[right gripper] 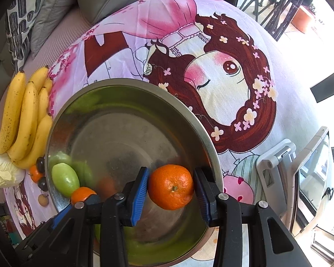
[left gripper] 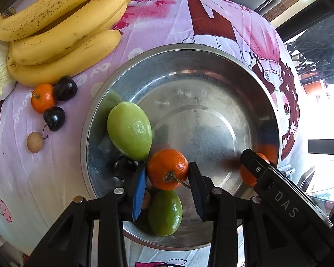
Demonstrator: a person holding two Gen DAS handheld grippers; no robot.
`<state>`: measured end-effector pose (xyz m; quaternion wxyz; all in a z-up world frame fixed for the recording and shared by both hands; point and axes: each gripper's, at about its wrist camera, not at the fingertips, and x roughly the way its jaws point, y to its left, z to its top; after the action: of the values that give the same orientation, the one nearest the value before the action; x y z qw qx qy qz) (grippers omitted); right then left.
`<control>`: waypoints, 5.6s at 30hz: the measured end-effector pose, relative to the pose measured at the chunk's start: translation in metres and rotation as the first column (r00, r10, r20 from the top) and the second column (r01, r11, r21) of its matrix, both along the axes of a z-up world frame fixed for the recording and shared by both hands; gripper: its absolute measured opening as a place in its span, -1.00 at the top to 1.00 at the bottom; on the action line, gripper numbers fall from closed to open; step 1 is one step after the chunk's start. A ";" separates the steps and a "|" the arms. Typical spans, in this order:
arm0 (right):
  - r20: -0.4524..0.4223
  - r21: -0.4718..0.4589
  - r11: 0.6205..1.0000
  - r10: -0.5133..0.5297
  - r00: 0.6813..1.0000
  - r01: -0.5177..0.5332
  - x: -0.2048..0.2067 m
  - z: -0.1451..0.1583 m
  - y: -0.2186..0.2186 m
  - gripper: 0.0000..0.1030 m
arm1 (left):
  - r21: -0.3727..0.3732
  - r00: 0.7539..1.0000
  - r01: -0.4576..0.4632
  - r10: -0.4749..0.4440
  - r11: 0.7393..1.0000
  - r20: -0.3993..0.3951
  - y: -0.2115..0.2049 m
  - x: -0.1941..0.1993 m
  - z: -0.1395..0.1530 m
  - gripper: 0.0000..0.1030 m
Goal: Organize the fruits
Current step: 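Lower both tangerines into the bowl and open both tools, then withdraw both open tools from the bowl toward the kiwi and cherries, then grasp the brown kiwi with the left tool while the right tool grasps a dark cherry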
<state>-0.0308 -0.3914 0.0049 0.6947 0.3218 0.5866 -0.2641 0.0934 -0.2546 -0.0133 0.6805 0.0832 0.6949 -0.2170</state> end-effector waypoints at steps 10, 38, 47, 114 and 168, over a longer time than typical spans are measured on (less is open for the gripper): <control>0.039 -0.041 0.999 -0.002 0.999 0.004 -0.010 0.021 -0.003 -0.03 | -0.018 0.999 0.000 0.001 1.000 0.039 -0.003 -0.005 0.021 0.24; 0.038 -0.050 0.998 0.039 0.999 -0.037 -0.003 0.027 0.004 -0.30 | -0.025 0.978 -0.145 0.147 0.989 0.146 0.062 0.016 0.044 -0.82; 0.004 -0.083 0.995 0.064 0.998 -0.063 0.002 0.025 0.011 -0.30 | -0.030 0.976 -0.188 0.190 0.982 0.109 0.081 0.020 0.040 -0.82; 0.176 -0.033 0.947 0.319 0.931 -0.319 0.091 0.016 0.144 -0.72 | -0.115 0.920 -0.362 0.374 0.925 0.117 0.300 0.095 0.044 -0.84; 0.194 -0.001 0.897 0.433 0.880 -0.441 0.125 0.012 0.201 0.43 | -0.189 0.953 -0.291 0.301 0.938 0.025 0.270 0.078 0.019 0.50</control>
<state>0.0939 -0.1901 0.0164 0.7818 0.2198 0.5808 -0.0560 0.1713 0.0152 0.0059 0.7287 -0.0794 0.6579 -0.1728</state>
